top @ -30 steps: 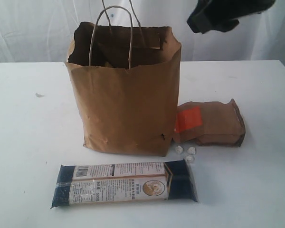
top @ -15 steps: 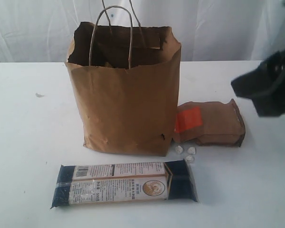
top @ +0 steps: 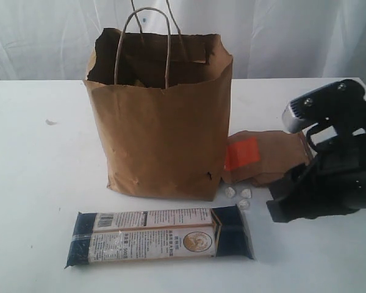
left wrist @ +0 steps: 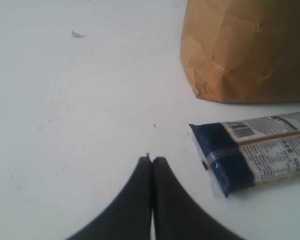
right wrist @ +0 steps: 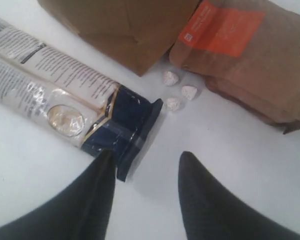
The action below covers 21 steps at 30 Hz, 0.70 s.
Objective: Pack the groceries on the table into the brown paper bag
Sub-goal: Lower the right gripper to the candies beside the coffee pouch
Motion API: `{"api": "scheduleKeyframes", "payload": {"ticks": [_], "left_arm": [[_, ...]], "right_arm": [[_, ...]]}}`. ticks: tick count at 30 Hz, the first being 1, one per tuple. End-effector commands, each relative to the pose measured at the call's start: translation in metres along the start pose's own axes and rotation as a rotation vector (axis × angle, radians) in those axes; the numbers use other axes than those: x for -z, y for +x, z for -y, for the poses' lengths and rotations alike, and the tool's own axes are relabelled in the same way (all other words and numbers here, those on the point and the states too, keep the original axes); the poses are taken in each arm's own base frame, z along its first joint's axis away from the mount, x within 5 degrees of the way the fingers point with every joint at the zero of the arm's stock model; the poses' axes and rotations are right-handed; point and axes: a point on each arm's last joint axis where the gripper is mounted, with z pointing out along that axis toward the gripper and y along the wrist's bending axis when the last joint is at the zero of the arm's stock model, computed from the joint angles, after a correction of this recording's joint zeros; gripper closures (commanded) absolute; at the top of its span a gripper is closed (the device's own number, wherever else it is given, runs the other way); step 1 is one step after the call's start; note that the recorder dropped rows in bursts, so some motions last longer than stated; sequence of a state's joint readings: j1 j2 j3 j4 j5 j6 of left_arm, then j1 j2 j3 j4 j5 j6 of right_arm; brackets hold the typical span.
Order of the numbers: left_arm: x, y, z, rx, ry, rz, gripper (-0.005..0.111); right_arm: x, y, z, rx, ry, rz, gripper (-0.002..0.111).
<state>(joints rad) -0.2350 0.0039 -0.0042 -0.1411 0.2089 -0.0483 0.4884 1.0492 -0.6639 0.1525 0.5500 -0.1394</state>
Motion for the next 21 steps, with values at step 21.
{"api": "scheduleKeyframes", "payload": {"ticks": [21], "left_arm": [[0.000,0.001,0.000,0.006,0.000,0.000,0.107]], "right_arm": [[-0.115,0.007,0.048,-0.254,0.151,-0.049,0.108]]}}
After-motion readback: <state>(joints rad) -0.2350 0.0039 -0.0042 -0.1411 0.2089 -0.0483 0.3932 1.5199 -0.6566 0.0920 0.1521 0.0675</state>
